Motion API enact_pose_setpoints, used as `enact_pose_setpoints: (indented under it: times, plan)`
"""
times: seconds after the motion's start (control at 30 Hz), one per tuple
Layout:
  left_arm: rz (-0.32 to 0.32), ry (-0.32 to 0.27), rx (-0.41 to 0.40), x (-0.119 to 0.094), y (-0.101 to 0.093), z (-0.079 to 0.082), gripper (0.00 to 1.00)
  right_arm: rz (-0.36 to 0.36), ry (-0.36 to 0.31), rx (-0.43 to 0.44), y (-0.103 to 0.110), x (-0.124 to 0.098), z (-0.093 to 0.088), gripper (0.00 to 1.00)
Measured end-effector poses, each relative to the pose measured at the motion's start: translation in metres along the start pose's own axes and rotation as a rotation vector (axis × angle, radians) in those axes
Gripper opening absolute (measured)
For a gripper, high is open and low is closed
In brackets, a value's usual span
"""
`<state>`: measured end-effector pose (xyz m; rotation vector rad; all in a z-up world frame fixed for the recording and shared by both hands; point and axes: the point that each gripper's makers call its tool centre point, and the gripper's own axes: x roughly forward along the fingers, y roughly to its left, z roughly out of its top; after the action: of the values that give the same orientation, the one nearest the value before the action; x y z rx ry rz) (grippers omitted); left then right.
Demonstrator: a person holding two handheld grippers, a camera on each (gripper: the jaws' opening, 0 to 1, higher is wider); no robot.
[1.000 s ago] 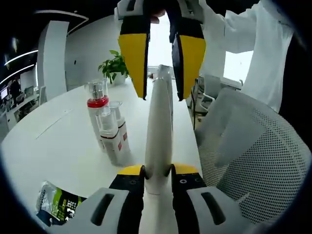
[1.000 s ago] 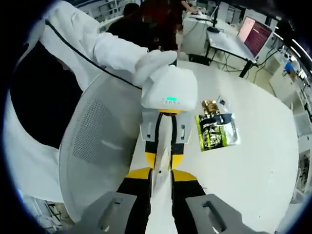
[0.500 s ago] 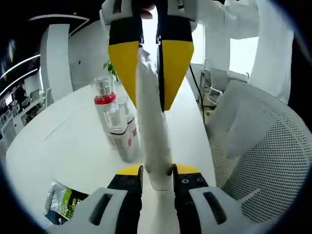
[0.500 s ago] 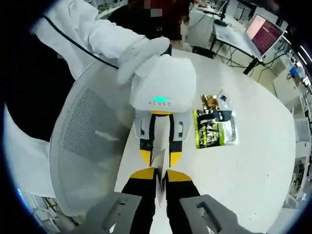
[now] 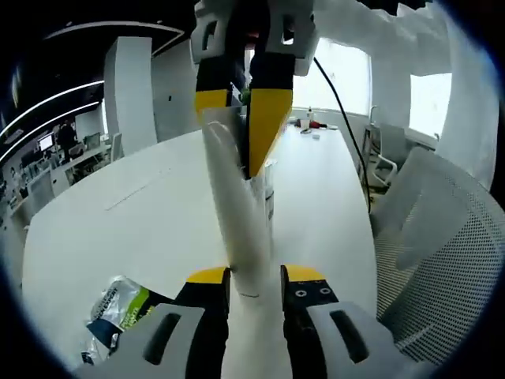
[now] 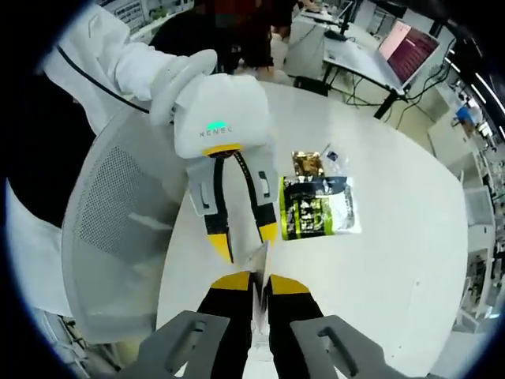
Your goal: Arrange the skincare products in the storage area until every visible bottle or jar stands upright without overlapping.
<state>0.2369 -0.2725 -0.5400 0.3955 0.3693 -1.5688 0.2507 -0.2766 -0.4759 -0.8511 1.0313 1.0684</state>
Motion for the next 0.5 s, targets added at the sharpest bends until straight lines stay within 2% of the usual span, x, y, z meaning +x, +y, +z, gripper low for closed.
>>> enact_pose_setpoints:
  times: [0.07,0.17,0.5]
  plan:
    - [0.011,0.001,-0.008,-0.001,0.003,-0.001,0.21,-0.006,-0.003,0.012,-0.005,0.0,-0.001,0.0]
    - [0.008,-0.006,-0.031,-0.002,0.003,-0.002,0.15,-0.031,0.004,0.003,-0.013,0.0,-0.004,0.0]
    - [0.007,0.007,-0.033,-0.002,0.002,-0.007,0.16,-0.071,0.001,0.05,-0.04,-0.004,-0.021,0.0]
